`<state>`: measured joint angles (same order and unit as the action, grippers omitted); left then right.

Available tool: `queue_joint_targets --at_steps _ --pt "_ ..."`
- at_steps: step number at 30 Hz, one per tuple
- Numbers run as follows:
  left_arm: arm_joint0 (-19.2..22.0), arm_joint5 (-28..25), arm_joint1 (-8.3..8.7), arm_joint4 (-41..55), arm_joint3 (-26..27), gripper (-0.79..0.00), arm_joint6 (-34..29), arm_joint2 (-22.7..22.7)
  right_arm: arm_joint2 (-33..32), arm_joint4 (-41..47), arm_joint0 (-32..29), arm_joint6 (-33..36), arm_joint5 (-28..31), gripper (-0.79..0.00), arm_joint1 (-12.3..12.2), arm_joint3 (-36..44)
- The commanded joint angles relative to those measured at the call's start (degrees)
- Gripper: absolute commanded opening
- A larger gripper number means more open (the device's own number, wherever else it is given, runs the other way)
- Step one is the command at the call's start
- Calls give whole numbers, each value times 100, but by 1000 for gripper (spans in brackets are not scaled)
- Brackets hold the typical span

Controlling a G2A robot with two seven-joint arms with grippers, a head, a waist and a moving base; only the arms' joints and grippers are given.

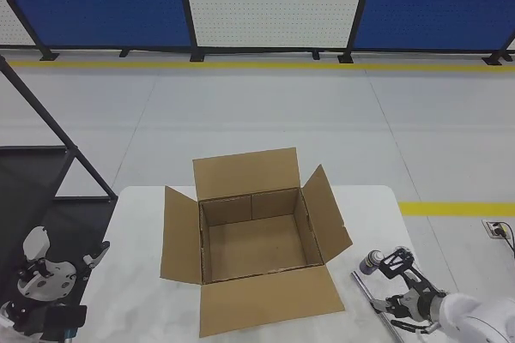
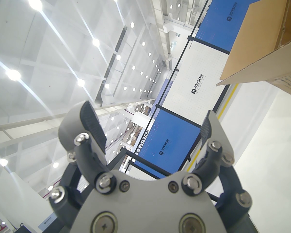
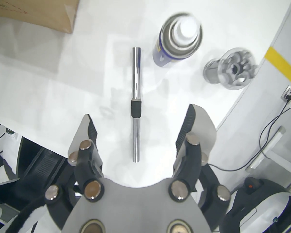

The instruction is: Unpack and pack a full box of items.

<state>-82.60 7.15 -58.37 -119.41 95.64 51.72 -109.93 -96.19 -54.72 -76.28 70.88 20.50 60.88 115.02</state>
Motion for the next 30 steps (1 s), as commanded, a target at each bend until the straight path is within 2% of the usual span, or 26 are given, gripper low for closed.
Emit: queue_joint_targets --at_steps 1,6,9,11,23,25,30 --pt "0 0 0 0 0 0 0 0 -218 99 -207 -305 107 0 -16 358" --pt "0 0 0 0 0 0 0 0 -443 455 -368 -865 173 0 -32 744" --pt "0 0 0 0 0 0 0 0 -409 1180 -195 -1239 238 0 -29 777" --pt "0 0 0 0 0 0 0 0 -371 1615 -20 -1217 351 0 -42 711" --pt "0 0 0 0 0 0 0 0 -320 1727 -11 -1285 380 0 -39 717" --pt "0 0 0 0 0 0 0 0 -292 2004 162 -1406 146 0 -38 616" --pt "0 0 0 0 0 0 0 0 -84 2826 920 -975 -529 0 -68 552"
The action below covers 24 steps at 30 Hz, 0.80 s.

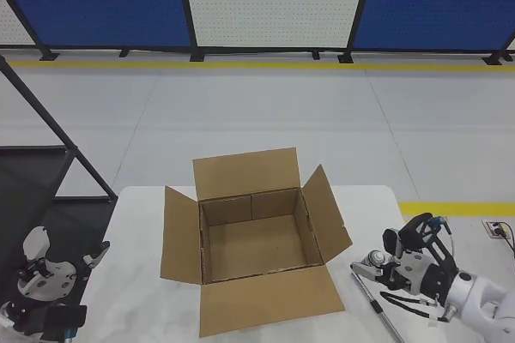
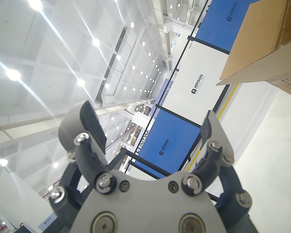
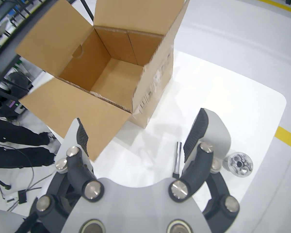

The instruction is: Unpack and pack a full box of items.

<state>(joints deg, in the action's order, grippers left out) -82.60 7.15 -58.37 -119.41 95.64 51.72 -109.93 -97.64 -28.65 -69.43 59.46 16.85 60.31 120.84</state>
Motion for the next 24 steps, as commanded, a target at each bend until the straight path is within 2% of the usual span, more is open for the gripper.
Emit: queue_joint_targets --at_steps 1,5,8,10,14,24 --pt "0 0 0 0 0 0 0 0 130 283 421 303 -308 0 -20 -79" --pt "0 0 0 0 0 0 0 0 692 223 1229 813 -969 0 -36 -457" --pt "0 0 0 0 0 0 0 0 1117 339 1757 1080 -1206 0 -28 -865" --pt "0 0 0 0 0 0 0 0 1320 330 2013 1166 -1377 -31 -23 -1084" --pt "0 0 0 0 0 0 0 0 1577 145 2402 1398 -1741 0 -31 -1441" --pt "0 0 0 0 0 0 0 0 1577 145 2402 1398 -1741 0 -31 -1441"
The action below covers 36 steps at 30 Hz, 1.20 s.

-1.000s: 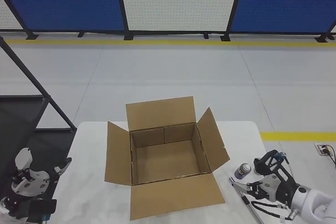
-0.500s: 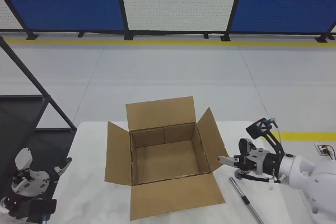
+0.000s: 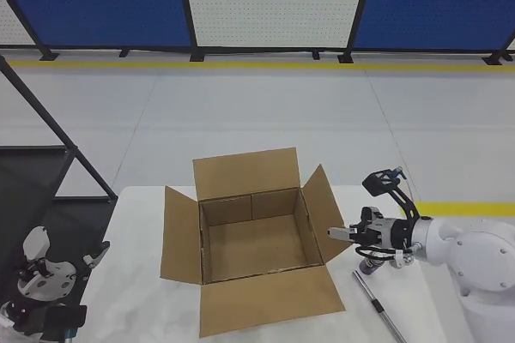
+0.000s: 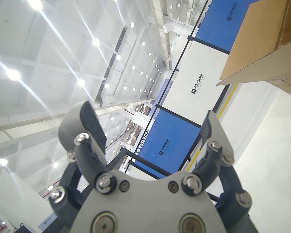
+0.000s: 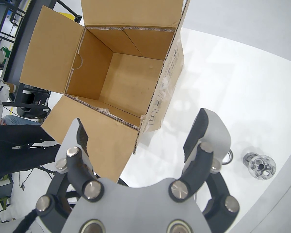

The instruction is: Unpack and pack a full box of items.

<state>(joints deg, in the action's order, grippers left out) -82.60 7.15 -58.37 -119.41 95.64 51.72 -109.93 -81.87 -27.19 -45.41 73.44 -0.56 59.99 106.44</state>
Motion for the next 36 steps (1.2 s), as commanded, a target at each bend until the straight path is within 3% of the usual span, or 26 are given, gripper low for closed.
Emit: queue_joint_targets --at_steps 1,2,3,4,9,14,17,21,36 --pt "0 0 0 0 0 0 0 0 23 100 -53 -89 27 0 4 -19" --pt "0 0 0 0 0 0 0 0 9 169 -44 -195 -35 -376 7 -80" --pt "0 0 0 0 0 0 0 0 24 234 -12 -263 -169 -493 12 -134" --pt "0 0 0 0 0 0 0 0 66 327 43 -275 -263 -566 19 -178" --pt "0 0 0 0 0 0 0 0 302 549 392 -192 -705 -773 40 -439" --pt "0 0 0 0 0 0 0 0 510 483 660 -82 -1012 -785 39 -696" --pt "0 0 0 0 0 0 0 0 601 436 747 -33 -1087 -696 31 -771" --pt "0 0 0 0 0 0 0 0 681 392 815 16 -1216 -785 18 -820" --pt "0 0 0 0 0 0 0 0 402 433 395 224 -1441 -785 -130 -402"
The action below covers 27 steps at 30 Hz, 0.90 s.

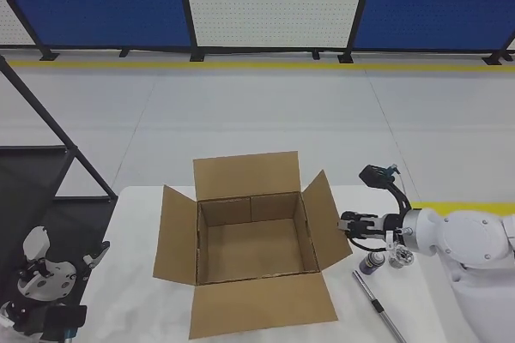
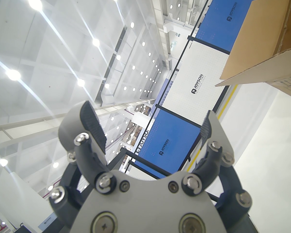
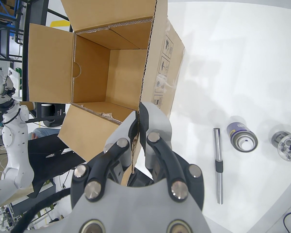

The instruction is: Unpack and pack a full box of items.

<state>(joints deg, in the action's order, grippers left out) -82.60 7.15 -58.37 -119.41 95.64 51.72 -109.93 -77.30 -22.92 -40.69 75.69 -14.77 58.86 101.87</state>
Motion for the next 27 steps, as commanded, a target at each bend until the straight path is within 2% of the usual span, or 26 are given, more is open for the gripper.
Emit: queue_joint_targets --at_steps 1,22,23,24,25,27 --pt "0 0 0 0 0 0 0 0 -99 -12 -143 -16 -55 -785 -30 104" --pt "0 0 0 0 0 0 0 0 -759 202 -1124 -286 -159 -785 -232 555" --pt "0 0 0 0 0 0 0 0 -767 218 -1139 -293 -157 -597 -239 561" --pt "0 0 0 0 0 0 0 0 -782 254 -1152 -308 -160 -169 -243 568" --pt "0 0 0 0 0 0 0 0 -798 308 -1165 -326 -136 0 -248 588" --pt "0 0 0 0 0 0 0 0 -866 413 -1204 -408 -81 0 -258 630"
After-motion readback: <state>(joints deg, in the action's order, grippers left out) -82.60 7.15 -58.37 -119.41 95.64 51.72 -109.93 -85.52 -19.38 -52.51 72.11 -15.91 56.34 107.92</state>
